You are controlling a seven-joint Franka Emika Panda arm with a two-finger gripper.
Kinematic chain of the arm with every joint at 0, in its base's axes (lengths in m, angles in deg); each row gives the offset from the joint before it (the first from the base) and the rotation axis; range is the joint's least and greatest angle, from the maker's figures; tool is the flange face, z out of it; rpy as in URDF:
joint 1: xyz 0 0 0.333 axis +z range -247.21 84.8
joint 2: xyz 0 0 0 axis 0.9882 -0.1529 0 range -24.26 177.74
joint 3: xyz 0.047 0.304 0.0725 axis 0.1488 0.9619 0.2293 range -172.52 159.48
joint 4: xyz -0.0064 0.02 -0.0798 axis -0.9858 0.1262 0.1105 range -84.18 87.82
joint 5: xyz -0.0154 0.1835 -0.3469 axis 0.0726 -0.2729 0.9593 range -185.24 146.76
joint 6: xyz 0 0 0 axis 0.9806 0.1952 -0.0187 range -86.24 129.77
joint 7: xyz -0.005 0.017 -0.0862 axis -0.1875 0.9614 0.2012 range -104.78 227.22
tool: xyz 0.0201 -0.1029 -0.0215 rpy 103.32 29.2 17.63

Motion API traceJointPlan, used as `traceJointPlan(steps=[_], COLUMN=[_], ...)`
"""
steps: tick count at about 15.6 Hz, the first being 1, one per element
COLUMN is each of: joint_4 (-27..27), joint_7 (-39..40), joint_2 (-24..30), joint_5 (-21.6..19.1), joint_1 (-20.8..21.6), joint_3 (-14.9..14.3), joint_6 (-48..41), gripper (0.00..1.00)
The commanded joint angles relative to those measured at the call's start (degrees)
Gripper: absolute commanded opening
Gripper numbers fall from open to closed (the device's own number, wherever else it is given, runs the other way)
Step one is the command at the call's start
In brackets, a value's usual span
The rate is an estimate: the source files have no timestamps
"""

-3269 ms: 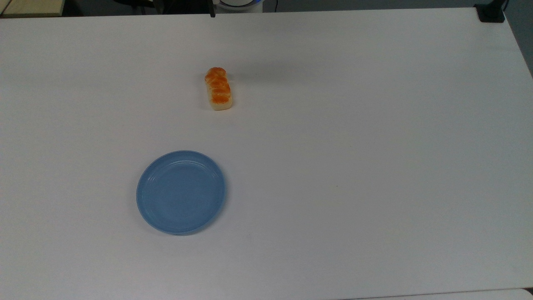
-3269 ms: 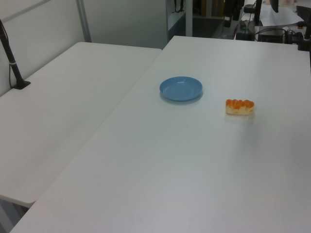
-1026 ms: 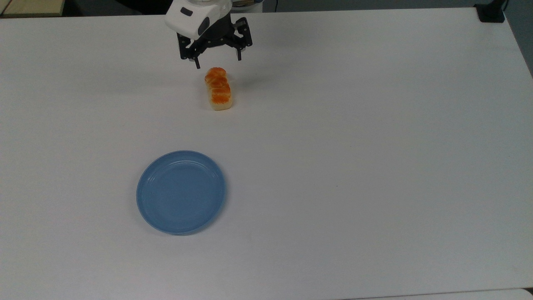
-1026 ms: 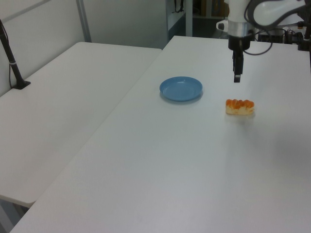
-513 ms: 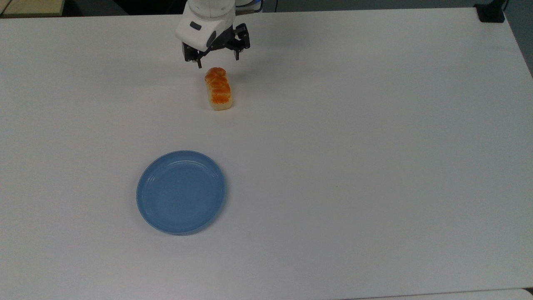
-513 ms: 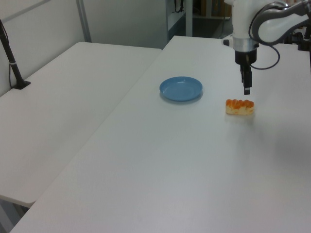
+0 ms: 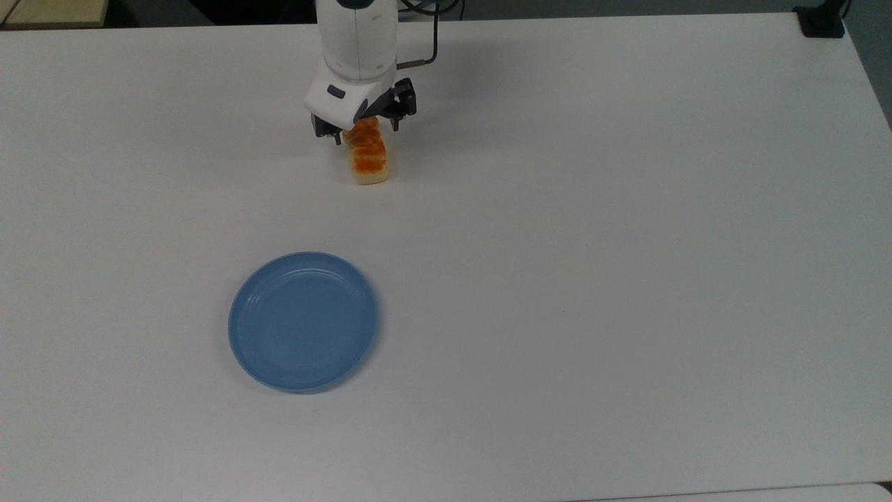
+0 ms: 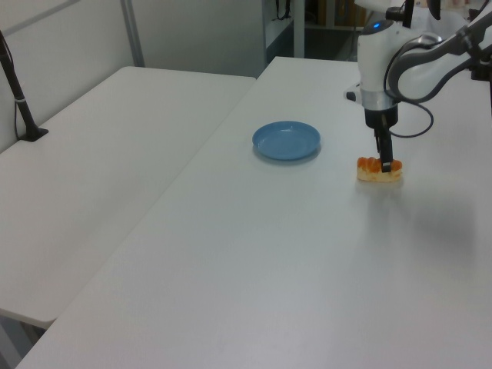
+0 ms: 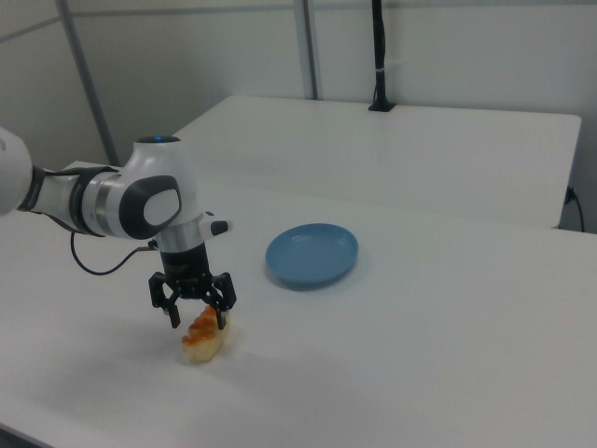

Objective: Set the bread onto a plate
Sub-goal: 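Close the gripper on the bread roll and lift it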

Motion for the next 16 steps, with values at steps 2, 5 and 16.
traceJointPlan(steps=[2, 5, 16], joint_4=[0.11, -0.24, -19.9], joint_7=[-1.18, -4.16, -8.03], joint_2=[-3.38, -3.13, -10.57], joint_5=[2.92, 3.01, -0.14], joint_1=[0.57, 0.57, -0.31], joint_3=[-0.07, -0.07, -2.52], joint_6=[3.2, 3.64, 0.48], gripper=[0.83, 0.53, 0.5])
